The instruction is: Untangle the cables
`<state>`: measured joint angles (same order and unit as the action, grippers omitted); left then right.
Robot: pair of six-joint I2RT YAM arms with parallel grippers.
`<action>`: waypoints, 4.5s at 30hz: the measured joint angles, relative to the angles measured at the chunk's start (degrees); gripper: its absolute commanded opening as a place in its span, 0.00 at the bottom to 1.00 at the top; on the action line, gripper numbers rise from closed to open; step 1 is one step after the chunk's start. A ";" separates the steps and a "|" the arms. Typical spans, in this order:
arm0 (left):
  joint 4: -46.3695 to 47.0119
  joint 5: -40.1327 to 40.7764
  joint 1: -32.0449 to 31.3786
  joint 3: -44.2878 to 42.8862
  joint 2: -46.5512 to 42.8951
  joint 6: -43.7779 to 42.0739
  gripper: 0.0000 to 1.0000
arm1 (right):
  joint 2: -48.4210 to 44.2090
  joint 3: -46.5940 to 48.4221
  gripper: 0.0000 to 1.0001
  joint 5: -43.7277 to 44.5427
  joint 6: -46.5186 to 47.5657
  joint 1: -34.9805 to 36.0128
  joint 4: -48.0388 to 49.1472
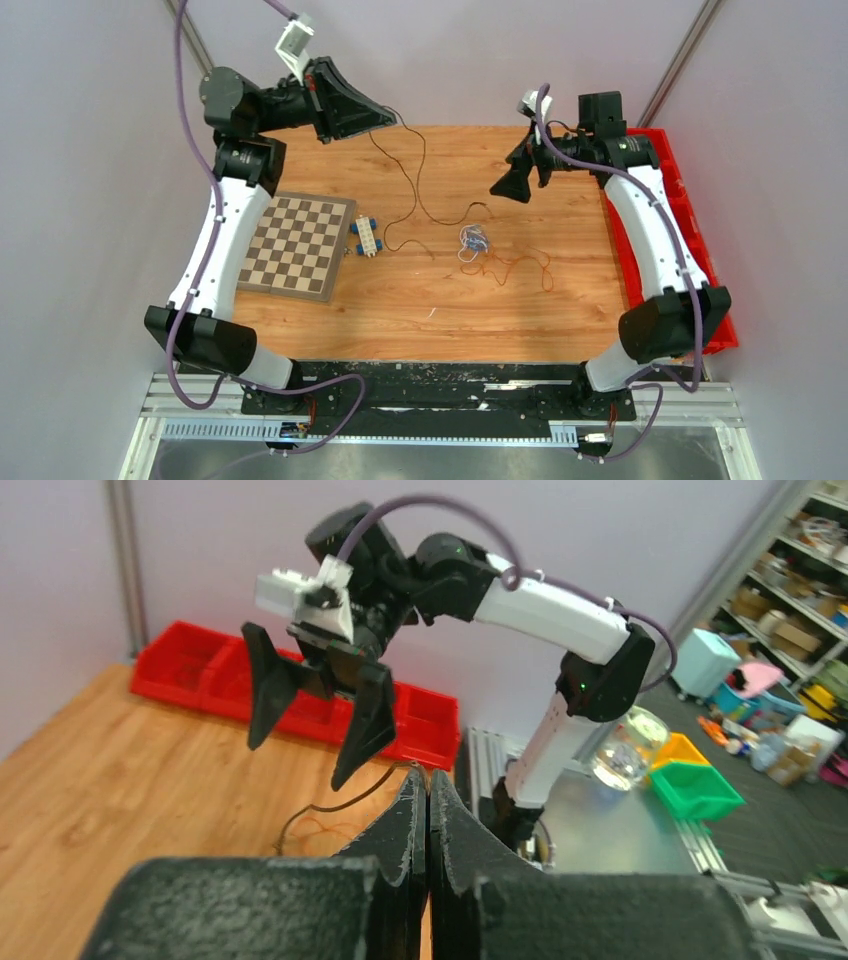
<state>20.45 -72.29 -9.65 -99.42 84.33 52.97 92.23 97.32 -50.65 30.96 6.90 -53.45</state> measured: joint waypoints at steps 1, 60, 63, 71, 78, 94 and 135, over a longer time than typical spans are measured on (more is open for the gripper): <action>-0.28 -0.33 -1.46 0.63 0.13 -0.52 0.00 | -1.42 0.87 1.00 -1.38 -1.05 1.51 0.66; -3.02 4.07 -13.22 1.62 5.31 -10.73 0.00 | -7.69 -9.07 0.29 8.66 -24.94 23.34 36.83; -1.66 5.40 -12.28 2.47 4.37 -9.60 0.00 | -7.69 -11.93 0.01 10.60 -23.76 23.34 36.20; 6.97 9.44 -3.32 14.16 -1.38 -0.39 0.00 | -9.42 -13.00 0.00 11.45 -24.28 21.40 36.63; 2.73 12.81 1.55 27.80 -5.18 0.13 0.00 | -9.55 -8.81 0.00 4.94 -30.03 17.38 37.03; 5.25 8.90 -15.17 34.14 -1.55 -1.92 0.46 | -1.14 2.12 0.00 -1.79 -52.83 18.21 48.72; -32.52 9.64 -17.53 20.57 -0.11 -56.76 0.80 | 0.63 4.72 0.00 -0.33 -47.69 20.96 43.36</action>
<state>-12.08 -62.65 -27.18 -78.85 84.23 -3.79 92.86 102.04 -50.98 -16.73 27.86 -10.09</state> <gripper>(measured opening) 0.922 0.006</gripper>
